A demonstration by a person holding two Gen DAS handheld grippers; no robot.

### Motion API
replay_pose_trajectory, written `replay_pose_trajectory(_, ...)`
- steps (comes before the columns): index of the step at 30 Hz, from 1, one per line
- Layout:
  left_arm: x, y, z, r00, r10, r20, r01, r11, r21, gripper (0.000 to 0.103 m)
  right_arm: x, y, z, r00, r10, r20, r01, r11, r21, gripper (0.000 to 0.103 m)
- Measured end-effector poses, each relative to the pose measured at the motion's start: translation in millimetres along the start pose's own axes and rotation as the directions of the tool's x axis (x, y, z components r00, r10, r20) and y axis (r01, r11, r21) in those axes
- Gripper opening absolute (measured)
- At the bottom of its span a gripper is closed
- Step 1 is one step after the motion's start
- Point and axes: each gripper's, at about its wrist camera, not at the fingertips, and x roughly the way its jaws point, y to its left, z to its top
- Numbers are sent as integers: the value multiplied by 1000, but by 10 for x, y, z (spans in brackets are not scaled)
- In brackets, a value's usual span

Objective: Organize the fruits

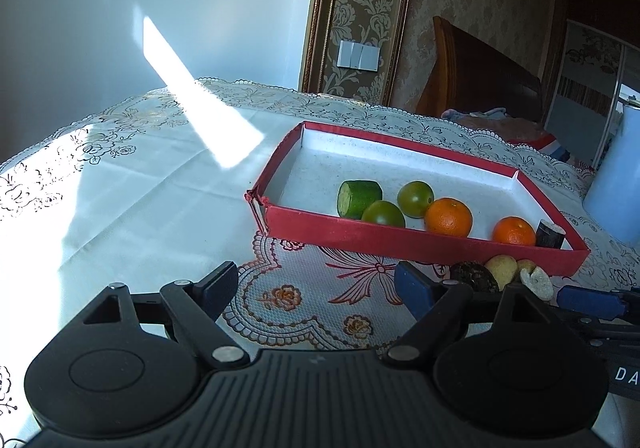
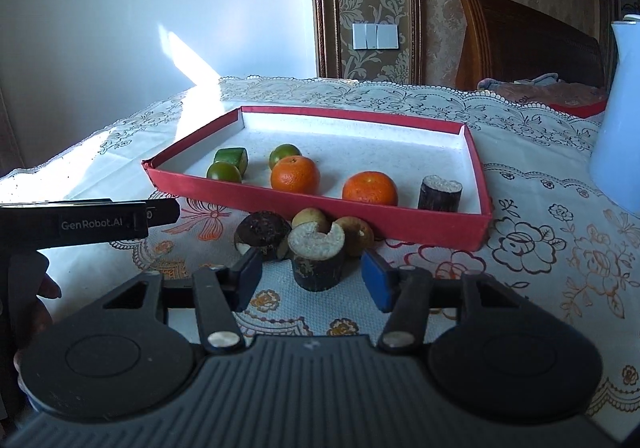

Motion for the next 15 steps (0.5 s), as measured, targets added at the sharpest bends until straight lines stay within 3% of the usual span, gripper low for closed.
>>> replay_pose_trajectory(8, -8, -3, -12, 1000, 0, -2, 0, 1000, 1, 85, 146, 20, 32, 1000, -12, -26, 12, 1000, 10, 39)
replay_pose_trajectory(12, -1, -6, -9, 1000, 0, -6, 0, 1000, 4, 85, 157, -25, 39, 1000, -16, -23, 17, 999, 38, 31)
replay_pose_trajectory(15, -8, -15, -14, 1000, 3, -7, -3, 1000, 8, 85, 149, -45, 28, 1000, -14, -18, 15, 999, 46, 31)
